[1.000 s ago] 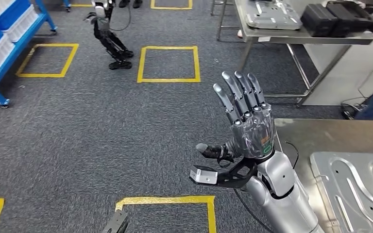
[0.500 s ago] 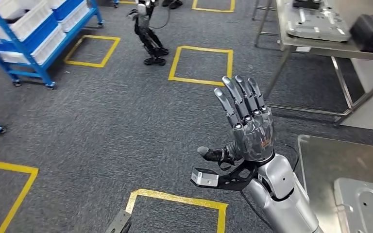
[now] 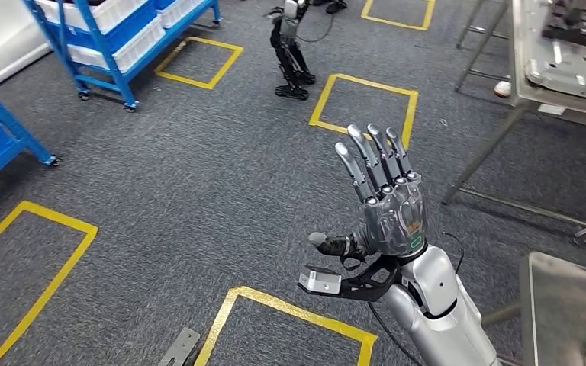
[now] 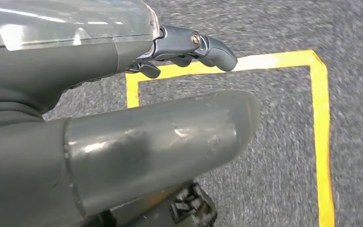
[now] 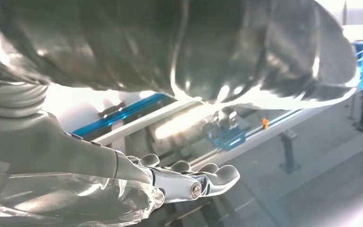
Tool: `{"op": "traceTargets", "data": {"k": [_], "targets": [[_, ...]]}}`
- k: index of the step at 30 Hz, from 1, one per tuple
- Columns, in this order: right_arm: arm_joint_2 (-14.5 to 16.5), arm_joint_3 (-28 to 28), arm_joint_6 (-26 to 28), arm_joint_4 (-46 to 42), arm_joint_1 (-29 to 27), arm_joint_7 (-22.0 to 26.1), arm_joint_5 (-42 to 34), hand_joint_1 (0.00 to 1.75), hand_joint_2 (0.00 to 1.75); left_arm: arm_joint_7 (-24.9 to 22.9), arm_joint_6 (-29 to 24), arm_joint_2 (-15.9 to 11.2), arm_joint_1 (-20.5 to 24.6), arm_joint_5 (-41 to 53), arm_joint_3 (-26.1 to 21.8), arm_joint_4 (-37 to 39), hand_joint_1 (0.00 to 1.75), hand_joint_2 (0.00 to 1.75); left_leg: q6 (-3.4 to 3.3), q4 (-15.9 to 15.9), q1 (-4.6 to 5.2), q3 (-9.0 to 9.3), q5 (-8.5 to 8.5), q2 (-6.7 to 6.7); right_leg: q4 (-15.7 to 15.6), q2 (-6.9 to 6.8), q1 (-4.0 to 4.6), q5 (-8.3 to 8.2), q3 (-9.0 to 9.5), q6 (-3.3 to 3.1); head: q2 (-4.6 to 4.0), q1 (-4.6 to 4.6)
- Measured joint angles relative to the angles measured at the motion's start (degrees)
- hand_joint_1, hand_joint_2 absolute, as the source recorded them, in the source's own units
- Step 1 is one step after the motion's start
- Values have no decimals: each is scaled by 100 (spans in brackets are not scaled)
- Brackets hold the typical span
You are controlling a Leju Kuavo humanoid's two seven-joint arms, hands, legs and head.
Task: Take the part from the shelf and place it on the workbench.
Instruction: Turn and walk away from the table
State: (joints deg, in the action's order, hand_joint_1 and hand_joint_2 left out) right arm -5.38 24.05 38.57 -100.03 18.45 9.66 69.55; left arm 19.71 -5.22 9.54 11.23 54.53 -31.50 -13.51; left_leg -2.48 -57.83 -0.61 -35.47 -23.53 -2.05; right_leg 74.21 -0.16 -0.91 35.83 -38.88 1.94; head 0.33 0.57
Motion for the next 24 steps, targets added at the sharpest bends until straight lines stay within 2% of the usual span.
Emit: {"op": "traceTargets", "data": {"k": [1, 2, 3, 4, 5, 6, 7, 8, 9, 10, 11, 13, 14, 15, 16, 17, 18, 19, 20, 21, 22, 24], "targets": [[0, -1, 1, 12, -12, 1, -9, 0, 0, -3, 0, -1, -5, -1, 0, 0, 0, 0, 1, -9, 2, 0, 0, -83, -6, 11, -1, -102, -25, -6, 0, 0], [-1, -4, 4, 23, -18, 2, -20, 0, 0, -6, -1, -1, -9, -4, 1, -1, 0, 0, 4, -22, 2, 2, -2, -165, -245, 32, -4, -303, 62, -18, 0, 0], [-1, -12, 8, 33, -20, 3, -30, 0, 0, -9, -4, -1, -10, -9, 1, -1, 0, 0, 11, -37, 0, 2, -7, -244, -629, 106, -12, -544, 221, -34, 0, -1], [-1, -27, 14, 47, -24, 7, -40, 0, 0, -12, -8, 1, -6, -17, 1, -2, 0, 0, 28, -57, 8, -9, -11, -315, -1016, 241, -24, -715, 382, -54, 0, 0], [1, -49, 24, 63, -35, 9, -50, 0, 0, -13, -14, 2, -1, -27, 1, -3, 0, 0, 54, -72, 10, -28, -9, -385, -1305, 357, -34, -819, 500, -67, 0, 1], [4, -71, 35, 81, -52, 13, -60, 0, 0, -14, -22, 2, 2, -38, 1, -4, 0, 0, 86, -80, 6, -52, 0, -448, -1466, 444, -36, -852, 561, -78, 0, 1], [9, -91, 46, 104, -72, 17, -69, 0, 0, -15, -28, 1, 1, -47, 0, -5, 0, 0, 125, -77, 2, -75, 15, -513, -1512, 464, -28, -835, 574, -90, 0, 2], [14, -113, 58, 131, -88, 19, -78, 0, 0, -15, -34, -3, -7, -53, 0, -6, 0, 0, 166, -64, -10, -91, 33, -580, -1526, 402, -22, -846, 582, -109, 0, 1], [21, -132, 67, 161, -99, 21, -86, 0, 0, -16, -39, -12, -23, -57, 0, -7, 0, 0, 196, -75, -17, -106, 31, -567, -1549, 332, -24, -861, 599, -143, 0, 1], [32, -150, 78, 189, -110, 22, -97, 0, 0, -17, -43, -21, -36, -60, 0, -7, 0, 0, 222, -138, -9, -139, -13, -466, -1576, 264, -32, -876, 621, -183, 0, 5], [43, -174, 91, 214, -126, 22, -112, 0, 0, -17, -46, -28, -39, -62, 0, -7, 0, 0, 244, -314, -3, -223, -124, -306, -1603, 184, -39, -888, 641, -221, 0, 9], [60, -223, 113, 256, -184, 23, -133, 0, 0, -17, -51, -34, -26, -66, 0, -7, 0, 0, 277, -978, 0, -537, -484, 33, -1619, 19, -25, -883, 658, -272, 0, 16], [62, -251, 119, 278, -220, 23, -139, 0, 0, -16, -52, -34, -22, -69, 0, -7, 0, 0, 294, -1354, -7, -716, -650, 105, -1615, -73, -13, -874, 657, -283, 0, 15], [63, -277, 121, 302, -255, 23, -141, 0, 0, -15, -51, -34, -29, -72, 0, -7, 0, 0, 305, -1603, -12, -828, -727, 140, -1611, -160, -5, -864, 658, -288, 0, 15], [65, -300, 122, 325, -287, 24, -142, 0, 0, -13, -51, -36, -43, -74, 0, -7, 0, 0, 311, -1654, -15, -837, -701, 160, -1605, -244, -1, -853, 660, -287, 0, 15], [67, -323, 123, 346, -314, 24, -142, 0, 0, -8, -50, -40, -58, -79, 0, -7, 0, 0, 307, -1469, -15, -722, -574, 188, -1596, -322, 1, -840, 665, -279, 0, 15], [71, -350, 124, 365, -339, 26, -140, 0, 0, 0, -49, -46, -69, -84, 0, -7, 0, 0, 293, -1106, -11, -509, -393, 259, -1585, -394, 4, -821, 674, -266, 0, 15], [75, -379, 125, 380, -365, 30, -135, 0, 0, 11, -49, -52, -72, -88, 0, -7, 0, 0, 266, -703, 13, -282, -265, 399, -1571, -461, 15, -799, 683, -245, 0, 16], [79, -410, 126, 392, -390, 34, -128, 0, 0, 22, -48, -56, -71, -92, 0, -7, 0, 0, 227, -381, 37, -103, -176, 505, -1559, -520, 31, -777, 691, -220, 0, 13], [82, -442, 127, 404, -415, 42, -121, 0, 0, 31, -48, -59, -72, -95, 0, -7, 0, 0, 189, -192, 62, -4, -145, 579, -1552, -571, 47, -760, 700, -193, 0, 11], [86, -468, 127, 419, -439, 47, -114, 0, 0, 35, -48, -61, -78, -96, -1, -7, 0, 0, 155, -129, 85, 18, -161, 591, -1555, -626, 65, -749, 710, -165, 0, 9], [99, -515, 128, 462, -477, 57, -105, 0, 0, 37, -48, -69, -107, -98, -2, -7, 0, 0, 96, -98, 74, 19, -135, 449, -1563, -700, 66, -722, 740, -108, 0, 9]]}}
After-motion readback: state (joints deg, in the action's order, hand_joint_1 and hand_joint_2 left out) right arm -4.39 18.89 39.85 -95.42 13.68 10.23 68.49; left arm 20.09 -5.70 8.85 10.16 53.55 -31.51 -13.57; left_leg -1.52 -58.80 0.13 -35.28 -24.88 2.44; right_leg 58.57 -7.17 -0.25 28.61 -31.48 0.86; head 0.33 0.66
